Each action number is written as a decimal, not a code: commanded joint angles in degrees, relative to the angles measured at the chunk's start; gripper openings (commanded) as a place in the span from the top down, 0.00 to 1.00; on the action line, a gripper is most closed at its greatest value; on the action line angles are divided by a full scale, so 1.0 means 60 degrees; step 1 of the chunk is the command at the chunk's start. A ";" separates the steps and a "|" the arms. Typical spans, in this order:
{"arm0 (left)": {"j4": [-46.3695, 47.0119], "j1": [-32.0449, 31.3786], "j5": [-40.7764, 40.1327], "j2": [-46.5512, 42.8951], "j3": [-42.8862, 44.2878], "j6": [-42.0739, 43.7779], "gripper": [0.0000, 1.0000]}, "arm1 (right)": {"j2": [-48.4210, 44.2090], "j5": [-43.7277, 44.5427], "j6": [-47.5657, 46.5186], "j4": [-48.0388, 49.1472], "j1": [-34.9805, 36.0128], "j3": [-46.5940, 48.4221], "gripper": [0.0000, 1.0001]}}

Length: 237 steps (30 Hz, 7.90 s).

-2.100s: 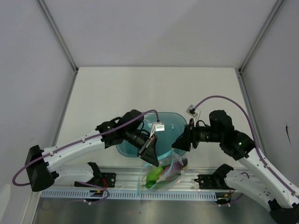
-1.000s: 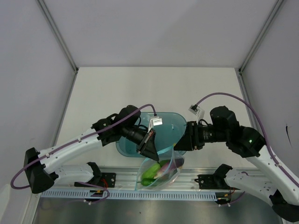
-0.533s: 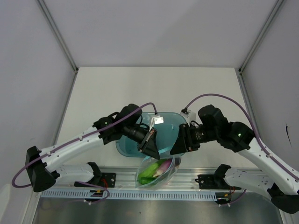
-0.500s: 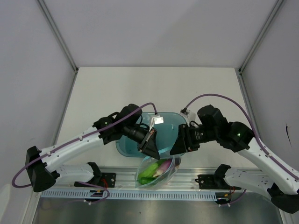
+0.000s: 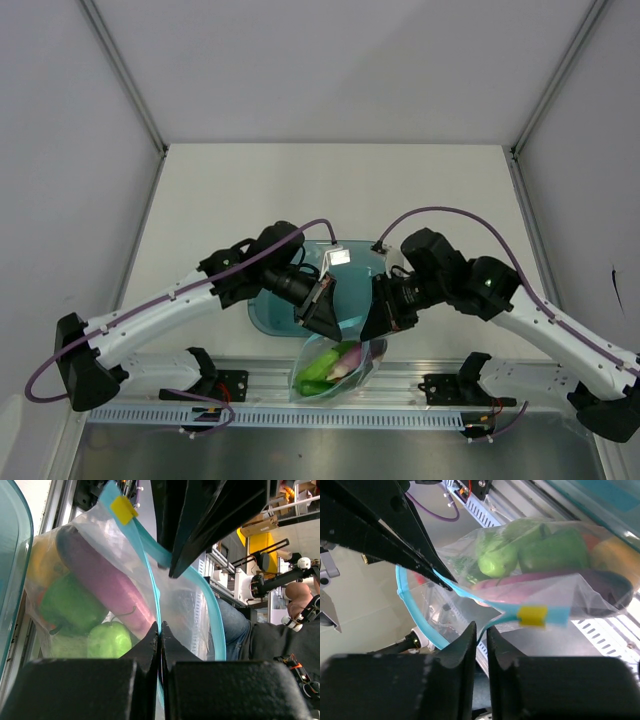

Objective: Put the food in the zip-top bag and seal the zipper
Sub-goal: Adjust the zipper food storage bag at the center of the board, then zip the zipper food storage bag at the center of the board.

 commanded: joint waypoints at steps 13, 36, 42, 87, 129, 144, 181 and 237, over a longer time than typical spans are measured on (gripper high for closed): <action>-0.0768 0.0090 -0.0058 -0.0155 0.0889 0.0568 0.46 | 0.0184 0.0760 0.2739 0.2123 0.0509 -0.0157 1.00; -0.1693 -0.0334 -0.2696 -0.0830 0.0495 0.0686 0.22 | -0.0285 0.2254 0.6153 0.3634 0.0509 -0.0933 0.97; -0.1399 -0.0554 -0.2798 -0.0800 0.0289 0.0554 0.29 | -0.0271 0.2328 0.6446 0.3883 0.0553 -0.1153 0.93; -0.0520 -0.0422 -0.1436 -0.2426 -0.0811 0.1110 0.99 | -0.2336 -0.1286 -0.3206 0.8202 -0.2024 -0.4579 0.37; 0.0212 -0.0408 -0.0235 -0.2324 -0.0371 0.0671 0.99 | -0.0667 -0.5201 -0.2843 1.0603 -0.1719 -0.4142 0.40; 0.0227 -0.0408 -0.0367 -0.2338 -0.0517 0.0730 0.99 | -0.0694 -0.4997 -0.1639 1.2027 -0.0956 -0.4229 0.94; 0.1194 -0.0320 -0.3809 -0.1401 0.0421 0.0070 0.53 | -0.1296 -0.1349 0.0118 1.1515 0.0494 -0.5079 1.00; 0.0447 -0.0305 -0.3165 -0.1664 0.0230 0.0261 1.00 | -0.3214 0.2385 0.0836 1.1486 0.1051 -0.5021 1.00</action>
